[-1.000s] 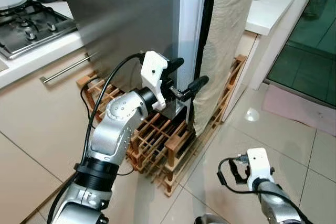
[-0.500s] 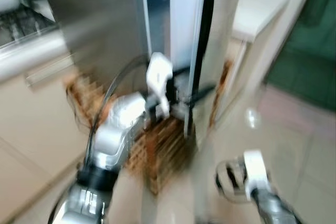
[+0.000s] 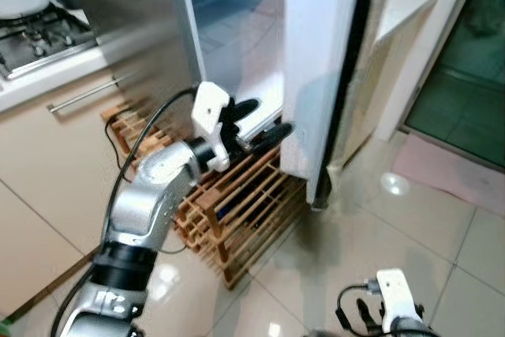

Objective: Restocking fridge

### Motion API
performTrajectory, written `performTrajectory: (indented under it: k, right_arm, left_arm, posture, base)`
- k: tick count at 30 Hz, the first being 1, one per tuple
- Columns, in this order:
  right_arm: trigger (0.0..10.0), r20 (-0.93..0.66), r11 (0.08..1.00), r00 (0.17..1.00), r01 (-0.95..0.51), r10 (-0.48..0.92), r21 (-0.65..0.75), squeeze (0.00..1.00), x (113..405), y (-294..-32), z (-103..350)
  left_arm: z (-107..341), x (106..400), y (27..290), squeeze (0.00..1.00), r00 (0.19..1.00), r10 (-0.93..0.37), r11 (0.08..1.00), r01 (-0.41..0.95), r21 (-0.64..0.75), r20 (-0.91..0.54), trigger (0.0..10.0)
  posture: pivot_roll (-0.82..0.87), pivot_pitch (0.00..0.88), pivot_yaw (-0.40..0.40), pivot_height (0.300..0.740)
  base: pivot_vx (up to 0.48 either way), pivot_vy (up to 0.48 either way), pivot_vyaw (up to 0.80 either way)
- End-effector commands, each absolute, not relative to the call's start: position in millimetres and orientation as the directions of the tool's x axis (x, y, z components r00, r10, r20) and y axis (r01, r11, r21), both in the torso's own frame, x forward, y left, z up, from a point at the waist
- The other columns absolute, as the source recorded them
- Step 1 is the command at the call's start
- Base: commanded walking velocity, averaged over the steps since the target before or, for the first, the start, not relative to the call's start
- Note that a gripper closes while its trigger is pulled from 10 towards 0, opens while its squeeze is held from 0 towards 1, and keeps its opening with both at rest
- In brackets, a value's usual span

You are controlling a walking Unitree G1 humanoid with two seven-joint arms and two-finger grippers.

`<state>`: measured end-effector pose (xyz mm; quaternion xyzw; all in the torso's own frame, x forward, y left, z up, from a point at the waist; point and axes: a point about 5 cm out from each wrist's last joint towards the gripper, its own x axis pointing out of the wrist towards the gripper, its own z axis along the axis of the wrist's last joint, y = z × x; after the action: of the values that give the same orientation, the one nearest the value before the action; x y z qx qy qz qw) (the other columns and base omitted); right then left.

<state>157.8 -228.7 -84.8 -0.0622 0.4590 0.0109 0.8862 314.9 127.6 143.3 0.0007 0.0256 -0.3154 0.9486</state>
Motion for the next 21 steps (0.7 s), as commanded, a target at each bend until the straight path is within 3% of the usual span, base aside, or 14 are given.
performTrajectory:
  k: [1,5,9,14,16,17,19,21]
  right_arm:
    - [10.0,-0.803,0.993,0.596,-0.096,0.004,-0.066,0.0,168.6,-223.7,-81.1]
    - [10.0,-0.781,0.987,0.612,-0.157,0.124,0.034,0.0,181.1,-211.1,-76.6]
    - [10.0,-0.765,0.973,0.606,-0.199,0.216,0.117,0.0,191.0,-201.9,-72.5]
    - [10.0,-0.609,0.954,0.74,-0.279,0.287,0.111,0.0,232.6,-184.1,-45.9]
    - [10.0,-0.528,0.96,0.805,-0.27,0.269,0.077,0.0,247.8,-181.5,-32.8]
    - [10.0,-0.361,0.967,0.9,-0.252,0.246,0.031,0.0,272.0,-175.8,-2.8]
    - [10.0,-0.304,0.969,0.921,-0.246,0.243,0.028,0.0,278.1,-173.7,8.0]
    - [10.0,-0.143,0.973,0.962,-0.228,0.23,0.03,0.0,289.1,-166.3,43.2]
  left_arm:
    - [140.7,318.5,139.5,0.0,0.865,-0.499,0.865,0.501,0.033,-0.05,10.0]
    - [118.5,316.4,161.8,0.0,0.959,-0.261,0.952,0.275,0.134,-0.113,10.0]
    - [94.9,311.3,177.9,0.0,0.98,-0.07,0.961,0.116,0.249,-0.188,10.0]
    - [71.0,301.3,195.4,0.0,0.965,0.116,0.958,-0.047,0.282,-0.234,10.0]
    - [74.3,299.4,197.5,0.0,0.972,0.14,0.963,-0.089,0.254,-0.19,10.0]
    - [84.6,298.8,195.9,0.0,0.984,0.133,0.977,-0.111,0.182,-0.115,10.0]
    - [87.5,298.7,195.3,0.0,0.987,0.134,0.979,-0.117,0.165,-0.093,10.0]
    - [100.5,301.3,187.1,0.0,0.994,0.102,0.986,-0.098,0.132,-0.026,10.0]
  posture:
    - [-0.11,0.0,0.039,0.74]
    - [-0.1,0.0,0.029,0.74]
    - [-0.09,0.0,0.023,0.74]
    - [-0.09,0.0,0.018,0.74]
    - [-0.09,0.0,0.016,0.74]
    - [-0.09,0.0,0.017,0.74]
    - [-0.09,0.0,0.017,0.74]
    - [-0.09,0.0,0.019,0.74]
  base:
    - [0.0,0.0,0.0]
    - [0.0,0.0,0.0]
    - [0.0,0.0,0.0]
    - [0.0,0.0,0.0]
    - [0.0,0.0,0.0]
    - [0.0,0.0,0.0]
    - [0.0,0.0,0.0]
    - [0.0,0.0,0.0]
